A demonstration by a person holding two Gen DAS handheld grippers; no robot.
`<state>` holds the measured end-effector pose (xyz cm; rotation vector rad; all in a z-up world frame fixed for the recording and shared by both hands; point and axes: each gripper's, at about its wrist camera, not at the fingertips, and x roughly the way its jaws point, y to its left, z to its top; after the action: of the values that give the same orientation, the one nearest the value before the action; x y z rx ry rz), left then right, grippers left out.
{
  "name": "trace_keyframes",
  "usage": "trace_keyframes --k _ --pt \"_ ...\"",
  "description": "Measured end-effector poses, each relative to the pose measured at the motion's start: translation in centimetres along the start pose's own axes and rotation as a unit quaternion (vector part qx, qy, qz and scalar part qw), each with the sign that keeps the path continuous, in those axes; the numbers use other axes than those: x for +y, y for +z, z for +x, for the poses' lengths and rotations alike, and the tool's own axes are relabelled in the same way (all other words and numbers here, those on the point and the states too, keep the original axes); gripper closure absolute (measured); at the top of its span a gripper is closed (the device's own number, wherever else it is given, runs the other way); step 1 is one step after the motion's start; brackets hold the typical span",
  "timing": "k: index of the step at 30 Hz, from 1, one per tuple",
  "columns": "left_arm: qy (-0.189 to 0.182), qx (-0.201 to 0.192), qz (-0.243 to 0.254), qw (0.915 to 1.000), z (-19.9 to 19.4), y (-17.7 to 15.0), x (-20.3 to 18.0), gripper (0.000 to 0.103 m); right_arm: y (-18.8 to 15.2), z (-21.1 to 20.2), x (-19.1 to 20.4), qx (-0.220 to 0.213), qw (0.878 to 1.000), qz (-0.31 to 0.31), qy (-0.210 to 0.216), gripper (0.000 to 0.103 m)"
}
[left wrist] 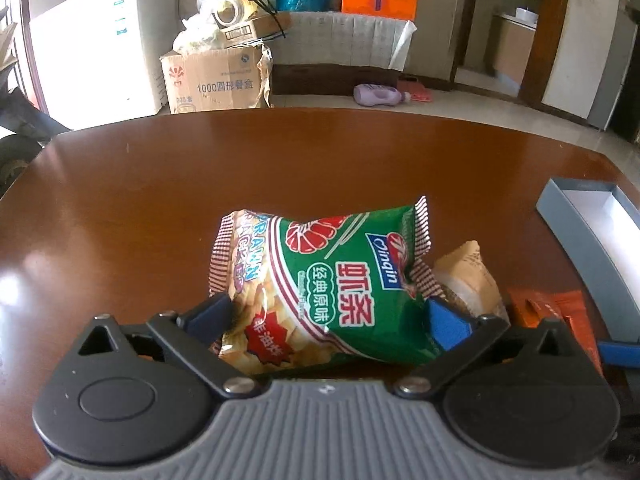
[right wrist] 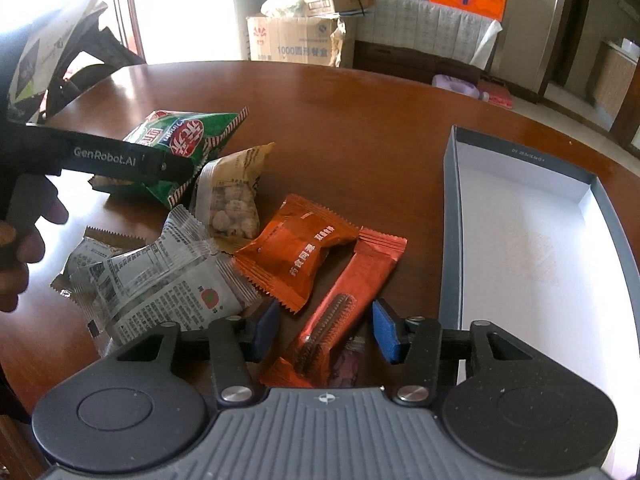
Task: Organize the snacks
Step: 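Close left tool on green chip bag while right tool grasps red snack bar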
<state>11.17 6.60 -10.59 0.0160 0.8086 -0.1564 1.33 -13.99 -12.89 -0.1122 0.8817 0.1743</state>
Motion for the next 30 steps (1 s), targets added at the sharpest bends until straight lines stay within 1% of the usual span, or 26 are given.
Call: trace_keyframes --k 2,4,5,6,7,9,11,15,24,30 --pt "-0.003 0.001 -0.001 1.0 0.2 -0.2 0.0 0.0 0.1 0.0 -0.2 -0.001 1.0 0.003 -0.002 0.059" --pt "-0.005 -0.001 -0.001 1.0 0.4 -0.4 -0.1 0.0 0.1 -0.1 -0.4 -0.003 1.0 0.005 -0.005 0.067" --pt "-0.004 -0.003 0.005 1.0 0.5 -0.6 -0.2 0.001 0.1 -0.1 -0.4 -0.003 1.0 0.005 -0.006 0.068" --pt "-0.004 -0.007 0.011 0.9999 0.5 -0.7 -0.3 0.007 0.1 -0.1 -0.4 -0.003 1.0 0.004 -0.006 0.071" --pt "-0.003 -0.011 0.014 0.9998 0.3 -0.9 -0.3 0.01 0.1 -0.2 -0.4 -0.004 1.0 0.002 -0.007 0.073" --pt "-0.001 -0.016 0.021 0.9997 -0.1 -1.1 -0.2 0.025 0.1 -0.3 -0.2 -0.005 1.0 -0.001 -0.008 0.076" --pt "0.003 -0.02 0.024 0.9995 -0.3 -1.1 -0.3 0.029 0.0 -0.3 -0.2 -0.007 1.0 -0.005 -0.01 0.078" --pt "-0.002 -0.033 0.007 0.9994 -1.0 -1.0 0.2 0.038 -0.1 -0.5 -0.1 -0.01 1.0 -0.009 -0.014 0.08" --pt "-0.009 -0.056 -0.014 0.9983 -3.3 -0.7 1.0 0.04 0.2 -2.3 -1.6 -0.043 0.999 0.027 -0.011 0.08" --pt "-0.025 -0.08 0.005 0.9965 -5.7 0.0 -0.4 0.04 0.5 -4.1 -2.8 -0.079 0.995 0.054 -0.005 0.08"
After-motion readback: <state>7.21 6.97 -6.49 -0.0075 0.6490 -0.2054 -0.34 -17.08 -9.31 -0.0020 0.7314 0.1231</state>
